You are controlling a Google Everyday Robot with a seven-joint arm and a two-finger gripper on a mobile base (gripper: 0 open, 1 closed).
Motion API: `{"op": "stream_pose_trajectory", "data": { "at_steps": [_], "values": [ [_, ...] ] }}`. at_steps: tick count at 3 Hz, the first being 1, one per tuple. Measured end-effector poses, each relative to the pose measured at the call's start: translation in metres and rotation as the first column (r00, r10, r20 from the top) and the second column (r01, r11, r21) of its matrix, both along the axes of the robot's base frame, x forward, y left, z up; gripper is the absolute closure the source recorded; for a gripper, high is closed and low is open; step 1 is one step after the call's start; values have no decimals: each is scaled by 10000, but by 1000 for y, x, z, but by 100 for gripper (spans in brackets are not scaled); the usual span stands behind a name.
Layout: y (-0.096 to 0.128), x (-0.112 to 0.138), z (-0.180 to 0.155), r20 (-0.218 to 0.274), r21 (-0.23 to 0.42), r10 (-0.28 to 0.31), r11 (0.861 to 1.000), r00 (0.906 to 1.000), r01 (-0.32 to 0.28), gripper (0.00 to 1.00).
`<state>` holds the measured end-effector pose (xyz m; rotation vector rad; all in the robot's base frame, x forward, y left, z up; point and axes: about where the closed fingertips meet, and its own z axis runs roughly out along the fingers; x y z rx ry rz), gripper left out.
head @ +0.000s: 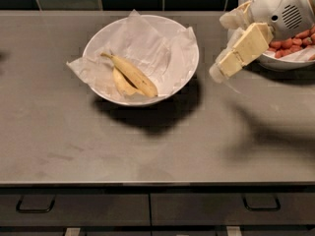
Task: Pick banana from white bowl
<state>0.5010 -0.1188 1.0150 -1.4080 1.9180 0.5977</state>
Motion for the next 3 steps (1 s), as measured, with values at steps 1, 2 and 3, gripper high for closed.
{"op": "stream_pose_trajectory", "data": {
  "at_steps": [1,2,3],
  "values": [
    [37,9,4,-63,546,650,9964,9979,-646,0],
    [37,9,4,-61,552,647,9964,9979,-643,0],
    [56,22,-3,-188,910,738,9933,9971,-717,0]
  ]
}}
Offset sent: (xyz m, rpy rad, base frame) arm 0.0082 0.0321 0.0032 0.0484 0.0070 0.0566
